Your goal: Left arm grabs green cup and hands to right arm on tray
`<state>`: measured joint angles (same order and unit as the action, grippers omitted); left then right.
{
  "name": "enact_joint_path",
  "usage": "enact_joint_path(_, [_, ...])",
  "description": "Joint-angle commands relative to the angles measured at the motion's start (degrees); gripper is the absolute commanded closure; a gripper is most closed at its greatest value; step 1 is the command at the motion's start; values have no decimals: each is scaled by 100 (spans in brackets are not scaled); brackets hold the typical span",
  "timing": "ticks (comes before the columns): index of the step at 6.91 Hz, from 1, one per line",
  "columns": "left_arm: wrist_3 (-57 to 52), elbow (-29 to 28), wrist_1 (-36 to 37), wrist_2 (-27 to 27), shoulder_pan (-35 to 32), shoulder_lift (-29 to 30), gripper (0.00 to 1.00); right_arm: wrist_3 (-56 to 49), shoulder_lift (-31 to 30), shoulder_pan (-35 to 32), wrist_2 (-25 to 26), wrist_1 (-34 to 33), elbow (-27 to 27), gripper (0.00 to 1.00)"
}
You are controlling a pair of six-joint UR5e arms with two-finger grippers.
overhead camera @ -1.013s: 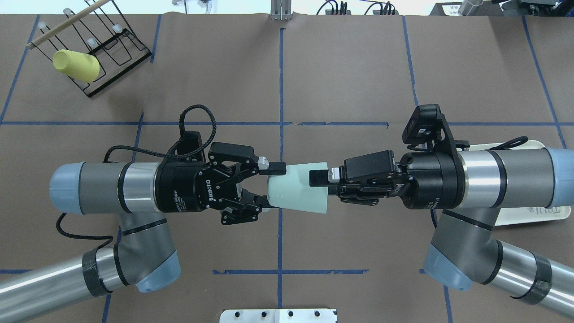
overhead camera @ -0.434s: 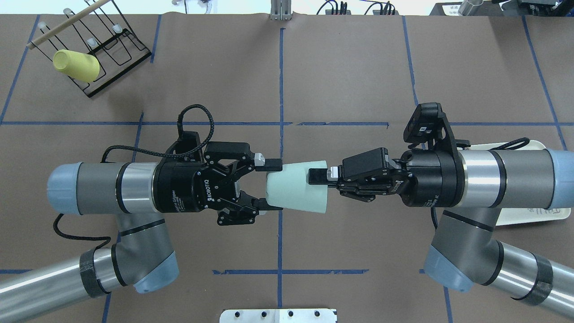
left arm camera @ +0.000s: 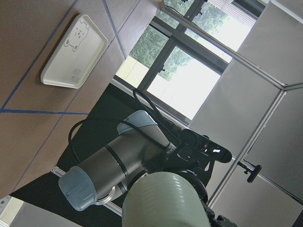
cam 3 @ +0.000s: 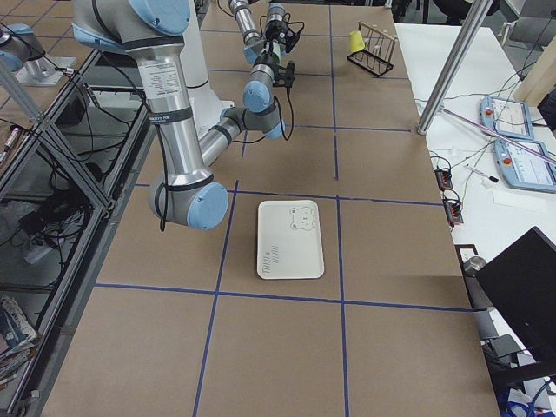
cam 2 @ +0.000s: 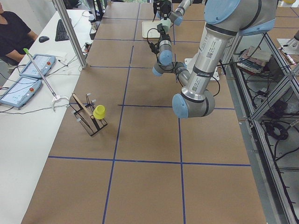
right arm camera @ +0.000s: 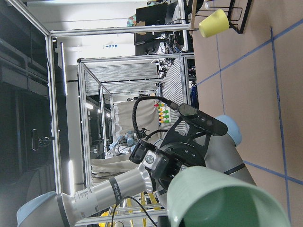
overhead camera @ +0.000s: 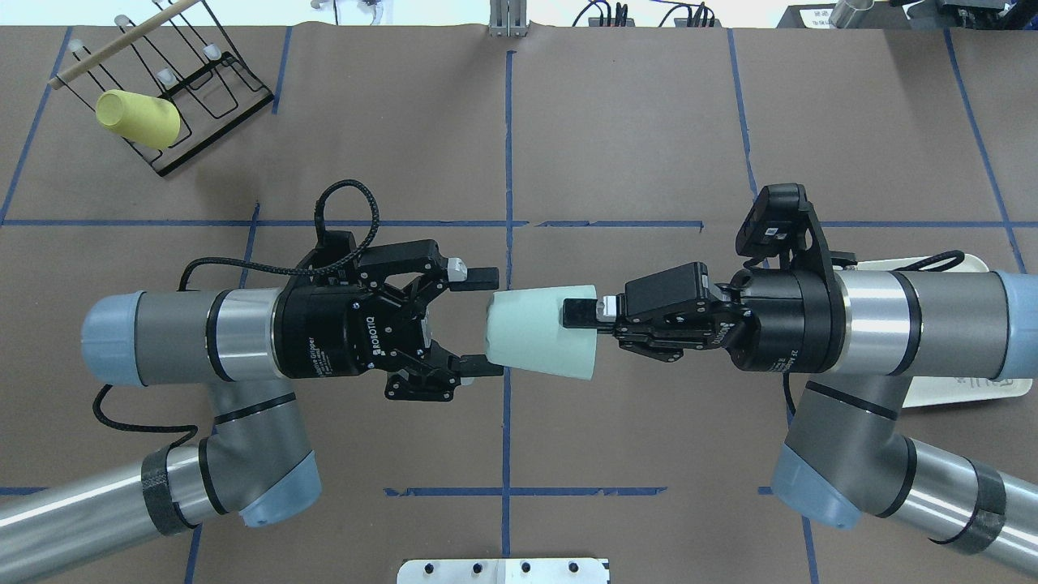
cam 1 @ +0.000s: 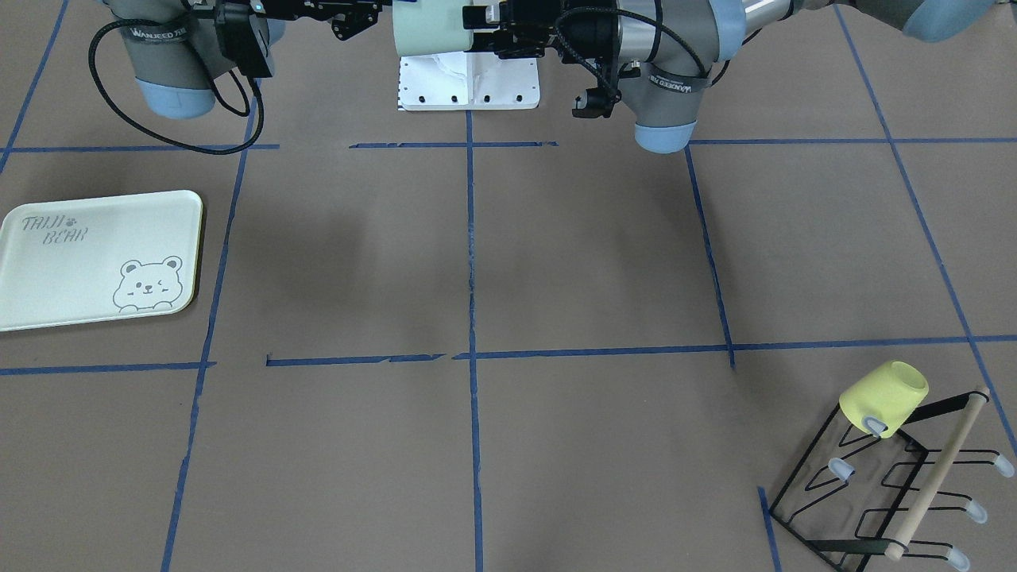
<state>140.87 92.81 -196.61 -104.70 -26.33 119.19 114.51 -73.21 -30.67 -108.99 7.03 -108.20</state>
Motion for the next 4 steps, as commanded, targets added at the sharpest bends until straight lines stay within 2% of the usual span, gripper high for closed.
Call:
enact_joint_path(1, [-41,-61,9,11,-239,-106,0,10,-636,-18,62,26,-208,100])
enact_joint_path(3, [-373,-218,140,20,-766,-395,0,-34,-1928,-262,72,149,-403,100])
enact_joint_path(4, [-994,-428,698,-6,-978,-658,0,-51,-2360,-560,-42,36,-343,100])
